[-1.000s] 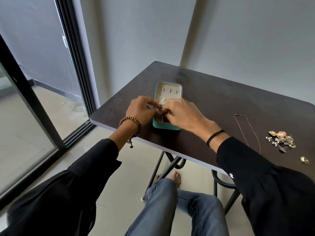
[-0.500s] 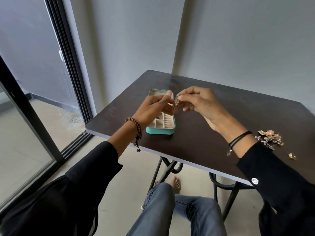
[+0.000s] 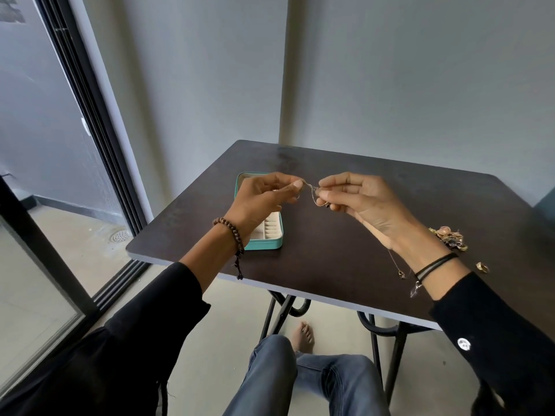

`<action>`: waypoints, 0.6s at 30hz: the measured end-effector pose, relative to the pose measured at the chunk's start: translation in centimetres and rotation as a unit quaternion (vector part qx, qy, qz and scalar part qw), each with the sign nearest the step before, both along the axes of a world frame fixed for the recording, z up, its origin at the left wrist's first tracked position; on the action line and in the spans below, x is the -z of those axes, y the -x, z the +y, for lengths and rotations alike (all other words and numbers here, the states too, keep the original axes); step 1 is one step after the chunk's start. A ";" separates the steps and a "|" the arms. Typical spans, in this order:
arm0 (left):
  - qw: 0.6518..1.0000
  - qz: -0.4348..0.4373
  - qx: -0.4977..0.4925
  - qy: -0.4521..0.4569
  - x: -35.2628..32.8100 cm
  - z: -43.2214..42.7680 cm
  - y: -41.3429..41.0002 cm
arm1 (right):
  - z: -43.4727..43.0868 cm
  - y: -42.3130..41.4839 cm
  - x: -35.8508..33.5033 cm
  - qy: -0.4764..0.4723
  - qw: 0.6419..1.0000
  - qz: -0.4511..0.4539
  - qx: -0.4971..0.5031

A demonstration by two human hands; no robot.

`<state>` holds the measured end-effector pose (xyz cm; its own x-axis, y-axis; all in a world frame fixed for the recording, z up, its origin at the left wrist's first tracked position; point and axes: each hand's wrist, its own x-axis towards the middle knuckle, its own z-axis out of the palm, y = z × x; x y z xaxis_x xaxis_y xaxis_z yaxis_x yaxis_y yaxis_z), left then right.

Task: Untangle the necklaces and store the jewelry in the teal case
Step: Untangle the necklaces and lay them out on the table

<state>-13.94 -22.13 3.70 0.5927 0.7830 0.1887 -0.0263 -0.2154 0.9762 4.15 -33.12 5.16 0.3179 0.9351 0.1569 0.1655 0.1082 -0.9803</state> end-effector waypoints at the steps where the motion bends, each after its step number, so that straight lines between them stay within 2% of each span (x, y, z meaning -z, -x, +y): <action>1: 1.000 0.001 -0.007 -0.007 -0.1 0.0 -0.2 | -0.2 -0.2 0.1 -0.002 1.000 -0.008 0.000; 6: 1.000 0.007 -0.025 -0.015 -0.5 0.0 -1.1 | -1.0 -1.0 0.6 -0.001 0.999 -0.022 0.025; 13: 0.999 -0.024 -0.021 0.023 -0.9 -0.5 -2.4 | -1.8 -2.0 0.9 0.003 0.998 0.031 0.045; 18: 0.999 -0.021 -0.036 0.001 -1.2 -1.1 -3.1 | -2.3 -2.3 1.0 0.015 0.997 0.045 0.068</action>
